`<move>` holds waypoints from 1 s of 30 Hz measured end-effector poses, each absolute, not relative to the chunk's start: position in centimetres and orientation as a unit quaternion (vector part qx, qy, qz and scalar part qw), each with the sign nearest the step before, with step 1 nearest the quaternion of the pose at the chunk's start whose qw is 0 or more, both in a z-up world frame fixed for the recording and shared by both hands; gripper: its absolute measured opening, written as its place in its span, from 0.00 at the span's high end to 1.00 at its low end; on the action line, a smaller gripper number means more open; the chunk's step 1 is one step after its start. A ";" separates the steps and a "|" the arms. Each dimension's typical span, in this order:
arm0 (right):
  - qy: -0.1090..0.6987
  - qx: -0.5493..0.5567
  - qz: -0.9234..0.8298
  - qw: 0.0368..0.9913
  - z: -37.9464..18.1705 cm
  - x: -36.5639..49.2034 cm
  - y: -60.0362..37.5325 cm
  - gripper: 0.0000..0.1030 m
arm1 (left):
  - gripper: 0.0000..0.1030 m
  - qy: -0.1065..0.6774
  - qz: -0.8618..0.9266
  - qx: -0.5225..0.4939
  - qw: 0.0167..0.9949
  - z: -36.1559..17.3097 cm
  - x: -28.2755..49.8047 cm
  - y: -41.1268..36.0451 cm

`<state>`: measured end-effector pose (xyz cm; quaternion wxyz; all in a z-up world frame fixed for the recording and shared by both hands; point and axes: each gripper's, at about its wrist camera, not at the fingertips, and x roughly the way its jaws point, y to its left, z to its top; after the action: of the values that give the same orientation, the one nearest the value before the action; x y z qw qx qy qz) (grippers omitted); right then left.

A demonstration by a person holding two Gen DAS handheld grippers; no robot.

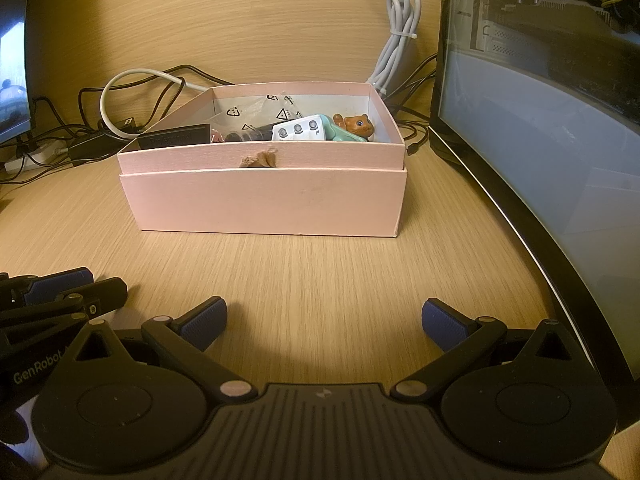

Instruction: Organize rigid objects

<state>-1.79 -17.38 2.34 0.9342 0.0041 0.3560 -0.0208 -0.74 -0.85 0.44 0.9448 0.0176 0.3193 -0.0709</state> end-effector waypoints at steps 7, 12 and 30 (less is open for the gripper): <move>0.356 0.004 -0.021 0.934 2.4 -1.8 -17.4 0.00 | 0.70 0.319 -0.071 0.017 0.945 0.4 -0.7 -0.8; 0.356 0.004 -0.021 0.934 2.4 -1.7 -17.4 0.00 | 0.70 0.319 -0.070 0.019 0.945 0.4 -0.7 -0.9; 0.356 0.004 -0.021 0.934 2.4 -1.7 -17.4 0.00 | 0.70 0.319 -0.069 0.023 0.945 0.4 -0.8 -1.0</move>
<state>-1.74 -17.39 2.40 0.9341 0.0041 0.3564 -0.0206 -0.76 -0.97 0.44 0.9450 0.0226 0.3190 -0.0691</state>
